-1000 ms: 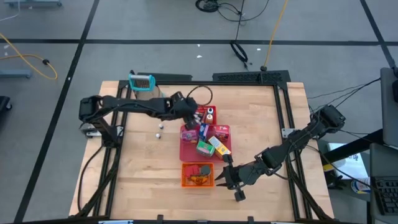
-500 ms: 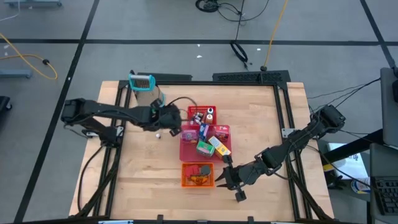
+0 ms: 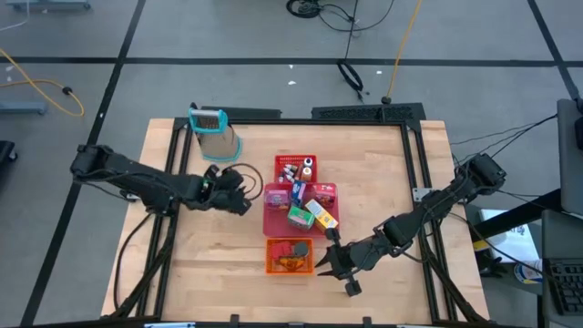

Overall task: Pick & Place Kitchen Items
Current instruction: Put the bottom small black food coloring bottle into the red bin

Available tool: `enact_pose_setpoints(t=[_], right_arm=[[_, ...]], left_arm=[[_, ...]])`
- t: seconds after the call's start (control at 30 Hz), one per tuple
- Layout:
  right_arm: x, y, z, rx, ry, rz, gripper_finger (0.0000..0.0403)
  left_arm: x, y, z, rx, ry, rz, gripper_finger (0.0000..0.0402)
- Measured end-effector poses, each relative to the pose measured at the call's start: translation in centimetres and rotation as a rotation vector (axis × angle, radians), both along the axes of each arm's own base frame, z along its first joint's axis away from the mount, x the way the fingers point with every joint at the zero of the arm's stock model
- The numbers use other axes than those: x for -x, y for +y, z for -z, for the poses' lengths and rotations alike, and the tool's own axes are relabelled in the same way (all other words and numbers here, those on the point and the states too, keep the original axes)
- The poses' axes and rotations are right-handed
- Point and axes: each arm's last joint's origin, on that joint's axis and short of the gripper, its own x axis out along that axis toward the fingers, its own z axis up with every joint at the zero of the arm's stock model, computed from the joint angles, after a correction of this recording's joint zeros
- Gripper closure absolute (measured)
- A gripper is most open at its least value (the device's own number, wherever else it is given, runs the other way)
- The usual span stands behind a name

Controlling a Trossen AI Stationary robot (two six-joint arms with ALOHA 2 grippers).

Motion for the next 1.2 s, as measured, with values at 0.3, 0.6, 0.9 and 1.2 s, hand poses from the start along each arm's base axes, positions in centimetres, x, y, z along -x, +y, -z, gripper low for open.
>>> enact_pose_setpoints(t=[0.3,0.6,0.9,1.2], right_arm=[[0.0,0.0,0.0,-0.003,-0.004,0.0,0.0314],[-0.1,0.1,-0.2,-0.011,-0.017,0.0,0.0314],[-0.2,0.1,-0.4,-0.023,-0.036,0.0,0.0314],[-0.2,0.1,-0.4,-0.023,-0.036,0.0,0.0314]], left_arm=[[1.5,-1.7,2.1,0.018,0.015,0.035,0.0243],[1.9,-3.0,2.3,0.012,0.031,0.095,0.0243],[2.7,-2.9,3.4,0.0,0.07,0.095,0.0243],[4.2,-2.4,6.9,0.038,0.004,0.065,0.0243]])
